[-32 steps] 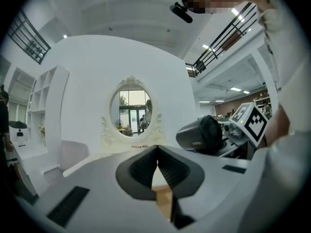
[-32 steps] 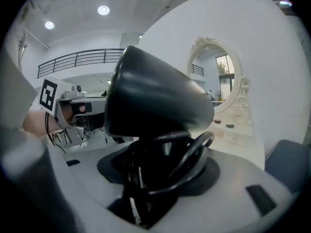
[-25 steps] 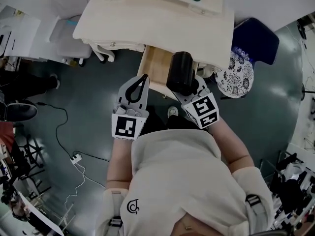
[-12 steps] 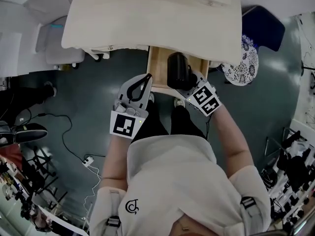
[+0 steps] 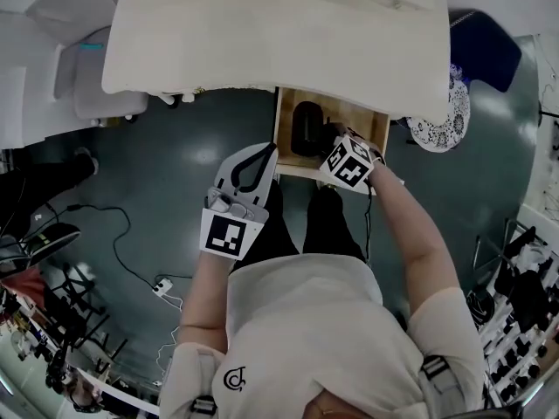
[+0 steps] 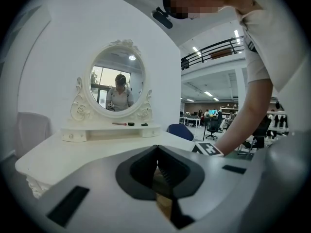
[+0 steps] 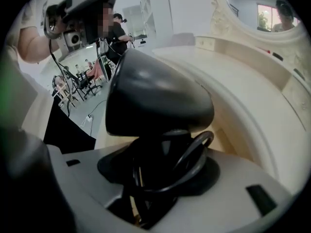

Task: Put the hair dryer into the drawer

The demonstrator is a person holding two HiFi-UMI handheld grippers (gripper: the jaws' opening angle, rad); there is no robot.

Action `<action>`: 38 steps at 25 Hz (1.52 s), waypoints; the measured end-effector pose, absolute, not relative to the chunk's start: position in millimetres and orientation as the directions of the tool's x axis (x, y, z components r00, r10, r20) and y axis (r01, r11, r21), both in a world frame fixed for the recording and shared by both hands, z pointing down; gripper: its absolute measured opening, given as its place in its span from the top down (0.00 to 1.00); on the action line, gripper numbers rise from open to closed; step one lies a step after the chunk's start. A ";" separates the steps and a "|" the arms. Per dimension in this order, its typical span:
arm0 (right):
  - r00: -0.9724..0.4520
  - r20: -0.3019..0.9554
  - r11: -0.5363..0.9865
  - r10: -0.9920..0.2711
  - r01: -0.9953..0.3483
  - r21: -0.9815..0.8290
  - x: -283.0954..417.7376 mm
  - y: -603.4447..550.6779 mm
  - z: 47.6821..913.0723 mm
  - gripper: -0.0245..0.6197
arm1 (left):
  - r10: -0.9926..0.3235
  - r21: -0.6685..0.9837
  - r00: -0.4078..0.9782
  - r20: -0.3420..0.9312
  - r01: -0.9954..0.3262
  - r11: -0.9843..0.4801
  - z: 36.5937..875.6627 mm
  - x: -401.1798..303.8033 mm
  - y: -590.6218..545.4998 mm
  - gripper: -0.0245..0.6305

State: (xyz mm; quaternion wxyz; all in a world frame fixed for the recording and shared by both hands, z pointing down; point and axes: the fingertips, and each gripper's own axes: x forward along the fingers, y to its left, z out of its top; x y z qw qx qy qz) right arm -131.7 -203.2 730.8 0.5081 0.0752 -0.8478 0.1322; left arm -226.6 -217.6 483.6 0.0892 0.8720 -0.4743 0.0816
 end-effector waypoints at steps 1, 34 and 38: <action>-0.450 0.893 0.955 0.010 -0.260 -0.142 -130.1 -207.4 741.4 0.59 | -0.811 0.080 0.537 0.231 -0.842 -0.534 488.3 -227.1 -219.3 0.94; -0.398 0.912 0.947 0.102 -0.241 -0.211 -133.2 -197.9 771.2 0.40 | -0.851 0.192 0.442 0.283 -0.896 -0.401 518.4 -245.2 -205.3 0.94; -0.466 0.883 0.943 0.050 -0.269 -0.195 -131.4 -206.4 738.4 0.47 | -0.860 0.188 0.444 0.249 -0.894 -0.407 503.5 -237.7 -211.5 0.94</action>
